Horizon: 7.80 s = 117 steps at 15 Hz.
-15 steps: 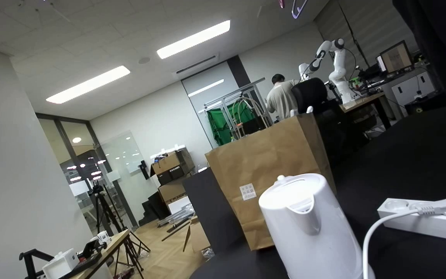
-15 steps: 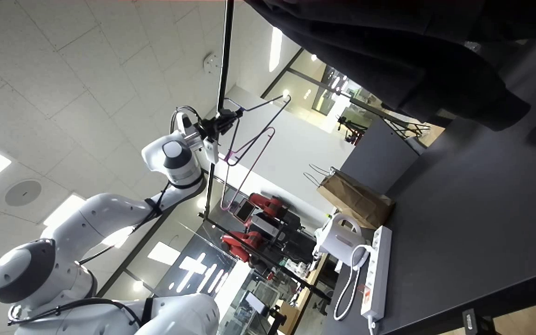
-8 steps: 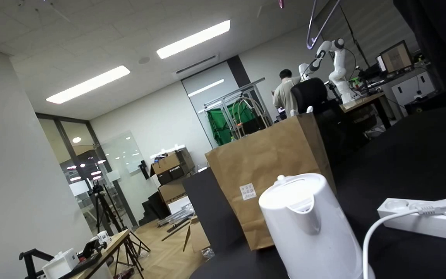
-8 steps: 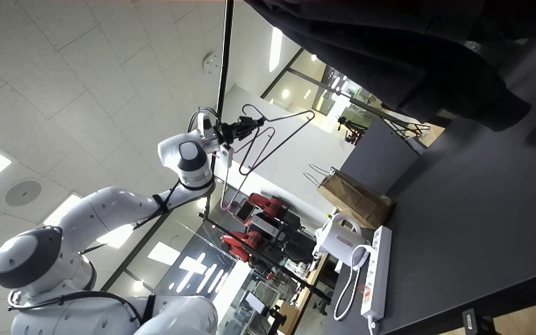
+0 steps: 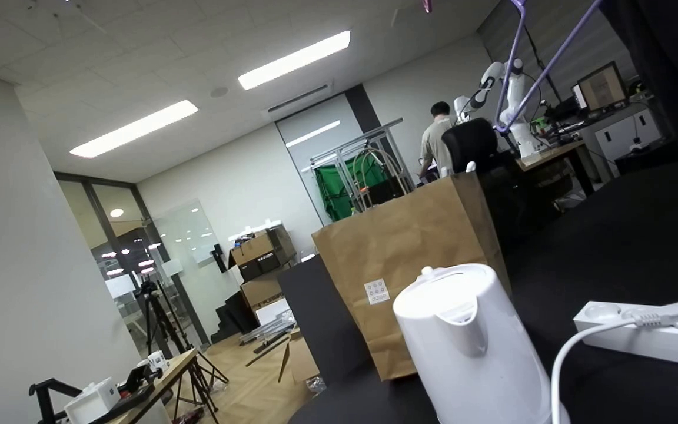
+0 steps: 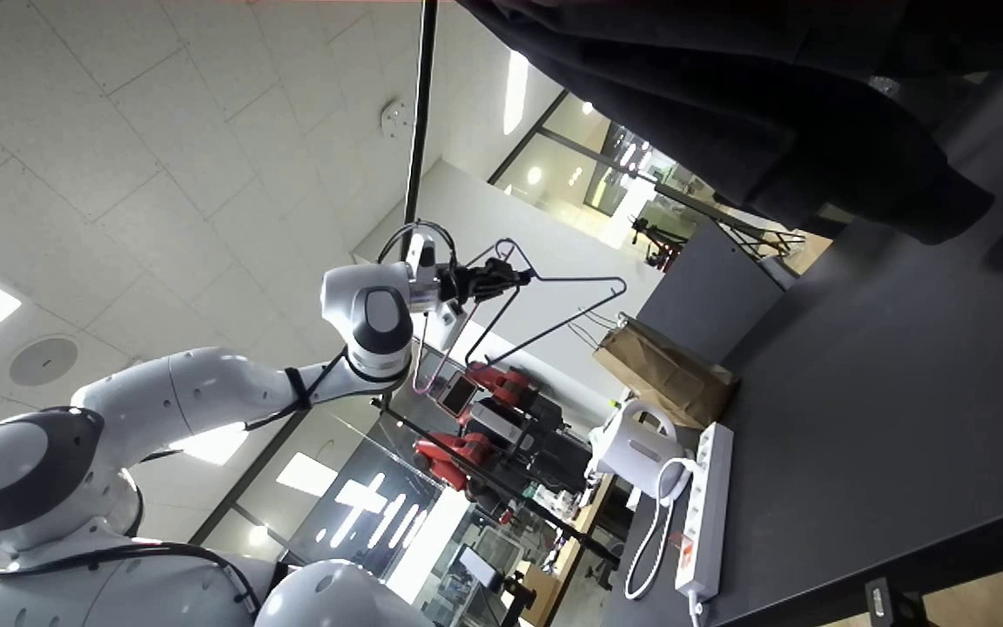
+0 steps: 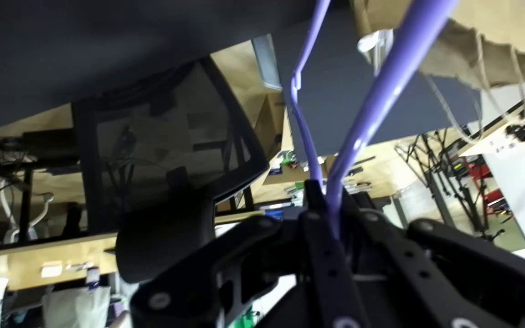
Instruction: Remove the hanger from the clothesline pole and place it on the table
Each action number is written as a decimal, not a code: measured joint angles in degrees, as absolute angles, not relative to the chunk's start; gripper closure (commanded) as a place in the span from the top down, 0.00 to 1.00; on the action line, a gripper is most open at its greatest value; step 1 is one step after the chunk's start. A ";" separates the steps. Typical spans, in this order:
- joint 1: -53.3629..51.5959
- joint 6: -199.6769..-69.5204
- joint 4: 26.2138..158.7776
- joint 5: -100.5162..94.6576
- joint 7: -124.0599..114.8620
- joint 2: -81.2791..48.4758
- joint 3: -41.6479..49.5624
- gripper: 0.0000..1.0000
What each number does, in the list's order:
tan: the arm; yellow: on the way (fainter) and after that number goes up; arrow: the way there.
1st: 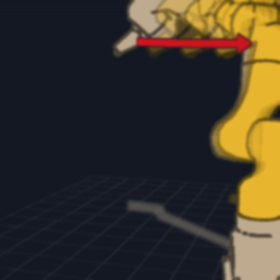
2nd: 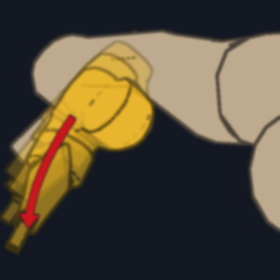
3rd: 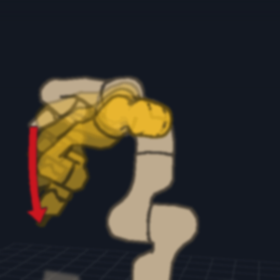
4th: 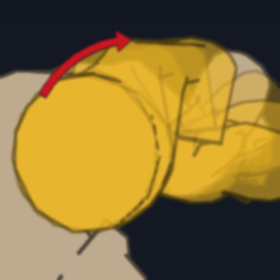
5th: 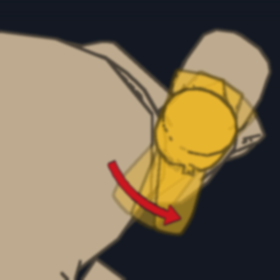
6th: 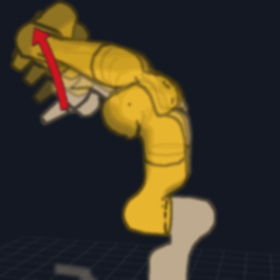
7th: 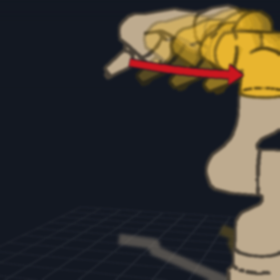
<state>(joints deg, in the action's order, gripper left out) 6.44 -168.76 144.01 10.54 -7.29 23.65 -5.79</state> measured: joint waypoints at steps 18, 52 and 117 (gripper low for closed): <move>-23.63 -138.34 139.48 39.40 38.49 20.64 34.84 0.08; 11.19 -120.69 128.49 57.59 54.15 -8.66 21.11 0.02; 10.20 -121.77 108.78 138.14 105.92 -47.45 15.39 0.68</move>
<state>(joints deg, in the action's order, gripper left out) 10.20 -121.77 108.78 138.14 105.92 -47.45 15.39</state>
